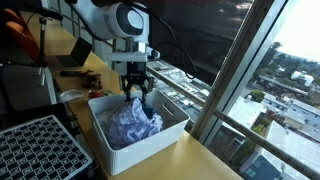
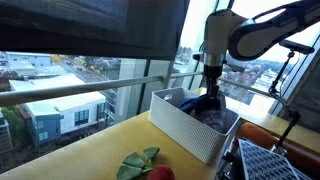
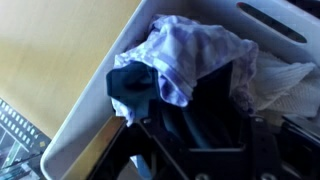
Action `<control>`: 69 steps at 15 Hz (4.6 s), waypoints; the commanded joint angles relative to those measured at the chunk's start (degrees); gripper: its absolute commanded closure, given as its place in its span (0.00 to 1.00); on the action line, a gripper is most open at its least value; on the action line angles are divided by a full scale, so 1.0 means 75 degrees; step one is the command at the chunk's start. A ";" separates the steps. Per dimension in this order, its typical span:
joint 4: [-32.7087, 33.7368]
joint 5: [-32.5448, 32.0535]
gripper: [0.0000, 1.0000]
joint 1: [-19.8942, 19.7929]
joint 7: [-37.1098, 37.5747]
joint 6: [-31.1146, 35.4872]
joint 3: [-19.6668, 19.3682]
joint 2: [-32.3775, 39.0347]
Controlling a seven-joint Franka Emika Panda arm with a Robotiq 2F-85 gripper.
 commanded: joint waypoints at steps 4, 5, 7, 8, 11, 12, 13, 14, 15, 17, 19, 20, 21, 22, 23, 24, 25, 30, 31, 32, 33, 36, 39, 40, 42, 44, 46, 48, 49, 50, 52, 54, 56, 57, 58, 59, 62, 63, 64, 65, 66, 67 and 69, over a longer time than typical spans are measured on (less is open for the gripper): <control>0.0550 -0.0156 0.00 0.1170 0.0678 -0.0359 0.0901 -0.0456; 0.0698 -0.0112 0.00 0.1344 0.0722 -0.0321 0.1059 -0.0316; 0.0865 0.0019 0.00 0.1805 0.1027 -0.0295 0.1446 -0.0089; 0.0978 0.0030 0.00 0.2039 0.1226 -0.0241 0.1619 0.0156; 0.1313 0.0166 0.00 0.2649 0.1699 -0.0088 0.1995 0.1017; 0.1427 0.0278 0.00 0.2803 0.1769 -0.0018 0.2069 0.1314; 0.1546 0.0335 0.00 0.2941 0.1873 0.0140 0.2081 0.1745; 0.1658 0.0426 0.00 0.3037 0.1875 0.0297 0.2064 0.2120; 0.1775 0.0505 0.00 0.3114 0.1836 0.0400 0.2024 0.2447; 0.2023 0.0701 0.00 0.3196 0.1698 0.0658 0.1954 0.3158; 0.2306 0.0958 0.00 0.3195 0.1560 0.0862 0.1946 0.3816; 0.2450 0.1091 0.00 0.3191 0.1475 0.0952 0.1960 0.4101; 0.2601 0.1233 0.00 0.3207 0.1397 0.0983 0.1994 0.4351; 0.2770 0.1333 0.00 0.3259 0.1347 0.1006 0.2014 0.4611; 0.2934 0.1438 0.00 0.3299 0.1290 0.0977 0.2036 0.4824; 0.3092 0.1513 0.00 0.3352 0.1249 0.0968 0.2047 0.5020; 0.3225 0.1575 0.00 0.3402 0.1213 0.0949 0.2055 0.5178; 0.3527 0.1588 0.27 0.3535 0.1226 0.0830 0.1988 0.5318; 0.3556 0.1577 0.34 0.3542 0.1234 0.0833 0.1970 0.5303; 0.3543 0.1565 0.41 0.3536 0.1237 0.0863 0.1953 0.5271; 0.3542 0.1564 0.50 0.3528 0.1235 0.0878 0.1946 0.5250; 0.3448 0.1568 0.73 0.3455 0.1231 0.0960 0.1909 0.5193; 0.3324 0.1576 0.94 0.3358 0.1204 0.1043 0.1865 0.5140; 0.3299 0.1574 1.00 0.3329 0.1191 0.1050 0.1849 0.5125; 0.3269 0.1570 1.00 0.3287 0.1162 0.1028 0.1832 0.5064; 0.3281 0.1539 0.99 0.3259 0.1106 0.0961 0.1821 0.4916; 0.3267 0.1509 1.00 0.3184 0.1031 0.0878 0.1799 0.4608; 0.3259 0.1468 1.00 0.3092 0.0952 0.0794 0.1748 0.4215; 0.3277 0.1440 1.00 0.3048 0.0919 0.0760 0.1701 0.4027; 0.3294 0.1389 1.00 0.3010 0.0922 0.0688 0.1617 0.3792; 0.3229 0.1314 1.00 0.2883 0.0925 0.0632 0.1450 0.3297; 0.3005 0.1296 1.00 0.2672 0.0945 0.0657 0.1279 0.2686; 0.2502 0.1339 1.00 0.2622 0.1268 0.0616 0.1213 0.1783; 0.2430 0.1321 1.00 0.2454 0.1228 0.0665 0.1122 0.1579; 0.2285 0.1297 1.00 0.2303 0.1234 0.0765 0.1044 0.1350; 0.2083 0.1281 1.00 0.2134 0.1245 0.0827 0.0949 0.1075; 0.1413 0.1251 1.00 0.1658 0.1312 0.1042 0.0686 0.0482; 0.1176 0.1206 1.00 0.1509 0.1379 0.1149 0.0587 0.0362; 0.0946 0.1144 1.00 0.1360 0.1473 0.1244 0.0472 0.0299; 0.0744 0.1124 1.00 0.1223 0.1528 0.1355 0.0387 0.0277; 0.0557 0.1100 1.00 0.1109 0.1618 0.1473 0.0302 0.0285; 0.0369 0.1089 1.00 0.1003 0.1730 0.1630 0.0216 0.0295; -0.0019 0.1120 1.00 0.0815 0.1921 0.1912 0.0065 0.0250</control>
